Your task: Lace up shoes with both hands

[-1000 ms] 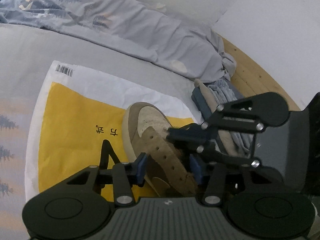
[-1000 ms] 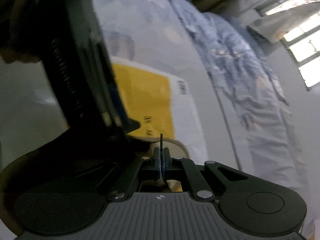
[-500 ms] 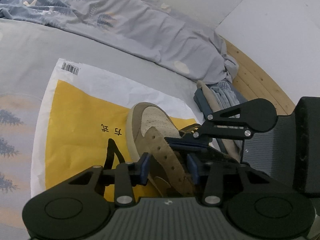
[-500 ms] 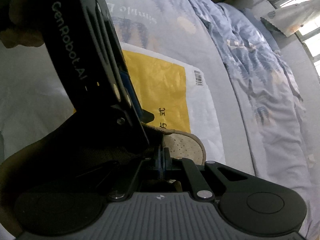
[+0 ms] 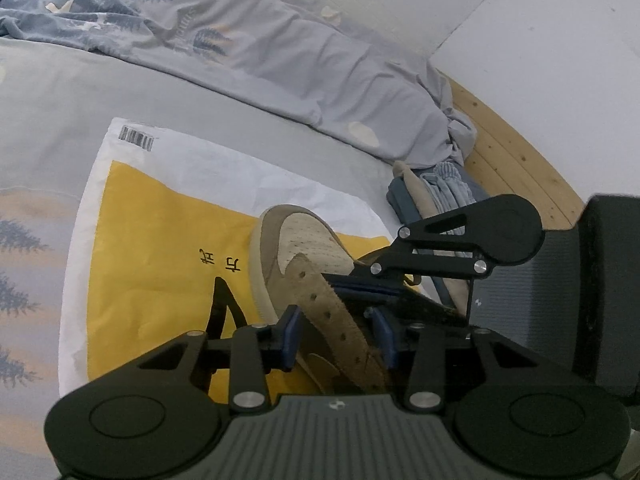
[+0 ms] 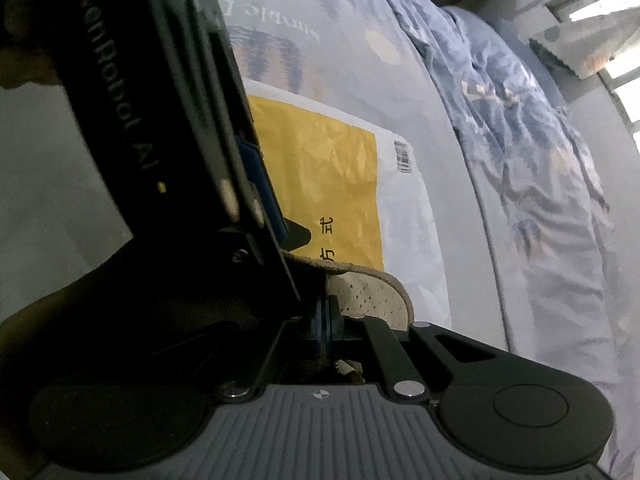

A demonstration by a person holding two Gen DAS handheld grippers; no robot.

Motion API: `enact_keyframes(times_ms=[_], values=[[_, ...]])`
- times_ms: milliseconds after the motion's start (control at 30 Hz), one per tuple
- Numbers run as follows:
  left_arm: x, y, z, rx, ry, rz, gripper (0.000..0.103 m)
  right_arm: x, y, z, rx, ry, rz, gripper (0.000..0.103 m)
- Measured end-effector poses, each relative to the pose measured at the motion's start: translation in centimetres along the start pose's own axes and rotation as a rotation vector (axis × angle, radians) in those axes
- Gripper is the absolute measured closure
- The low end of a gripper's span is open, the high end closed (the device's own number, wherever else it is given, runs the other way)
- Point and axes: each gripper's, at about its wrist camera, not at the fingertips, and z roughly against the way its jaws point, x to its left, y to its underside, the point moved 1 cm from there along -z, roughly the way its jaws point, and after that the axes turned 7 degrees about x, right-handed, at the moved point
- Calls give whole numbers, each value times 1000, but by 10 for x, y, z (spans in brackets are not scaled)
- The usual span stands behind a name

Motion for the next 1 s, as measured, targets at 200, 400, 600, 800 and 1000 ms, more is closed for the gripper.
enact_keyframes(times_ms=[200, 400, 600, 800, 1000], values=[[-2, 0, -2, -1, -1, 0, 64, 8, 1, 2, -17, 52, 49, 103], [1, -2, -1, 5, 4, -3, 64, 8, 0, 1, -8, 69, 73, 103], [5, -2, 1, 4, 8, -6, 66, 3, -5, -3, 27, 44, 56, 103], [5, -2, 1, 3, 8, -7, 68, 1, -11, -9, 67, 24, 61, 102], [4, -2, 1, 0, 5, -14, 70, 1, -13, -10, 70, 26, 65, 102]])
